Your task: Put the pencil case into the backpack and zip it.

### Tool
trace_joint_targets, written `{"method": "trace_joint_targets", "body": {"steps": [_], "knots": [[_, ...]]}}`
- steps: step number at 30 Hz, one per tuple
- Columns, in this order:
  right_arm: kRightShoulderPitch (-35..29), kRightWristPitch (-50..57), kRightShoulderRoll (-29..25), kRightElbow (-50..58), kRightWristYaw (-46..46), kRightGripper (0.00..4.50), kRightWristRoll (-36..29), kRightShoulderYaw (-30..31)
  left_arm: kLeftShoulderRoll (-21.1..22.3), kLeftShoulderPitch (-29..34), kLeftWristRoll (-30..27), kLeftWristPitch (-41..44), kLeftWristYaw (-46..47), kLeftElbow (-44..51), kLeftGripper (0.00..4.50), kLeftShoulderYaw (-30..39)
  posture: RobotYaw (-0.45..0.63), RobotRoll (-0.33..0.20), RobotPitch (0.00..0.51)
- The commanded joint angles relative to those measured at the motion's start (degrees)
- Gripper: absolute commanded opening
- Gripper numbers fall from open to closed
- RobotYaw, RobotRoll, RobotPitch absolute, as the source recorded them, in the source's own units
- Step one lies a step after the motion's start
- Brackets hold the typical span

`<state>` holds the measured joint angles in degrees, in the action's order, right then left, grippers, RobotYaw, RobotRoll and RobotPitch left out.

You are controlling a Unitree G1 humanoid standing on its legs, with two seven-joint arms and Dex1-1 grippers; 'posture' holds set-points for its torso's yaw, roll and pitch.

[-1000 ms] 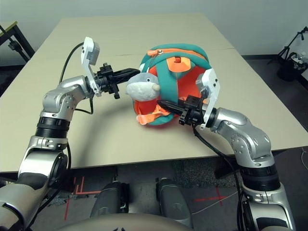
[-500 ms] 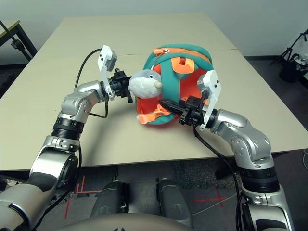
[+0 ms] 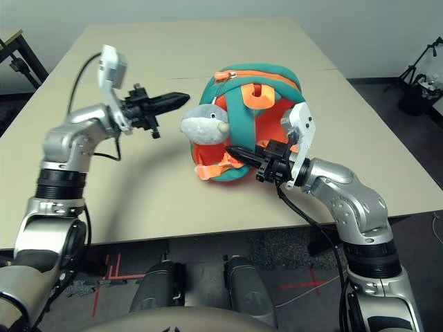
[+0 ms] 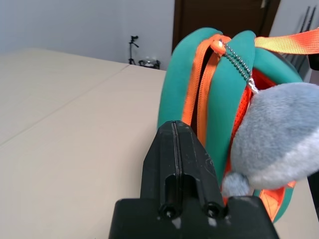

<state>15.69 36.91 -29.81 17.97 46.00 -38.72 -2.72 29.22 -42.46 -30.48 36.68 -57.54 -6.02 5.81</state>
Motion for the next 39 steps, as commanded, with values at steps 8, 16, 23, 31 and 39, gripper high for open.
{"method": "trace_joint_targets", "body": {"steps": [8, 16, 23, 31, 39], "knots": [[2.3, -0.2, 0.0, -1.7, 3.4, 0.22, 0.5, 2.8, 8.5, 7.1, -11.0, 11.8, -3.2, 18.7, 2.13, 0.3, -0.09, 0.0, 0.049], [2.8, -0.1, 0.4, -2.1, 3.7, 0.22, 0.8, 3.4, 7.4, 5.0, -9.1, 9.0, 0.3, 20.1, 4.5, -2.0, -0.09, 0.0, 0.053], [2.6, 0.1, 0.6, -1.6, 3.2, 0.22, 0.7, 3.5, 3.2, 1.6, -5.8, 4.0, 1.4, 15.1, 4.5, -5.6, -0.1, 0.0, 0.057], [2.1, 0.0, 0.7, -0.9, 2.5, 0.22, 0.9, 3.4, -0.5, -1.3, -2.7, 1.0, -1.9, 9.8, 4.5, -12.2, -0.12, 0.0, 0.057], [1.7, 0.1, 0.8, -0.4, 2.1, 0.22, 0.9, 3.3, -3.0, -2.4, -0.1, -1.3, -4.0, 5.3, 4.5, -15.4, -0.13, 0.0, 0.058]]}}
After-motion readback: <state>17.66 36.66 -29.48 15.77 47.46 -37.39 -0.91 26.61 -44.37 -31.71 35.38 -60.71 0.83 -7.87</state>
